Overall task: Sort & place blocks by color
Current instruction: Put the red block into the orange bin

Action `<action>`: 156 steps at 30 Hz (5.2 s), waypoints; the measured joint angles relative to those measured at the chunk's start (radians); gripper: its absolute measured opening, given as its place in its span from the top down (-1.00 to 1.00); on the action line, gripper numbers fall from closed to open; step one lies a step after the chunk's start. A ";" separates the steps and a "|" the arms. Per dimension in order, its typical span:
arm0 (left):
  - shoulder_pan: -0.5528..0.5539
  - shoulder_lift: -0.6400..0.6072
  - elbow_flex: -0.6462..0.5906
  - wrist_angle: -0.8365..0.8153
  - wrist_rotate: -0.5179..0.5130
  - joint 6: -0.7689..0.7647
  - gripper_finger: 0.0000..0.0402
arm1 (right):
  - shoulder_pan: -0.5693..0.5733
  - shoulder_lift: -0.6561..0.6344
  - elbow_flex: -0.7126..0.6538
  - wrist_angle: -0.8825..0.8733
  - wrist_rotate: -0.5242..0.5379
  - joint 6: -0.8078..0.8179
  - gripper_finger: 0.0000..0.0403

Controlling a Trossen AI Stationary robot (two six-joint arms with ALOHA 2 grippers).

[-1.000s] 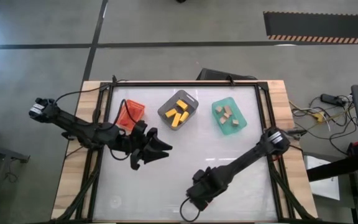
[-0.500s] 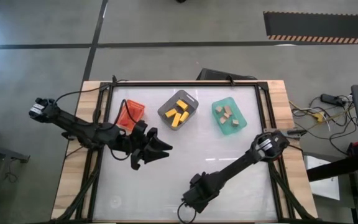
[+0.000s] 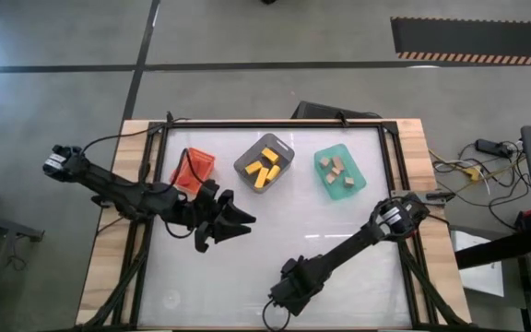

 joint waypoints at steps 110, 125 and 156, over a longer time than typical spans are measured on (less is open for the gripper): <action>0.145 0.206 -0.003 0.165 -0.149 0.341 0.29 | -0.397 -0.898 -0.718 1.240 0.149 -0.833 0.40; 0.194 0.179 0.006 0.052 -0.201 0.334 0.40 | -0.439 -0.925 -0.694 1.057 0.149 -0.861 -0.29; 1.084 0.181 -0.034 -1.301 0.096 0.239 0.37 | -0.532 -0.954 -0.557 0.717 0.264 -0.790 -0.21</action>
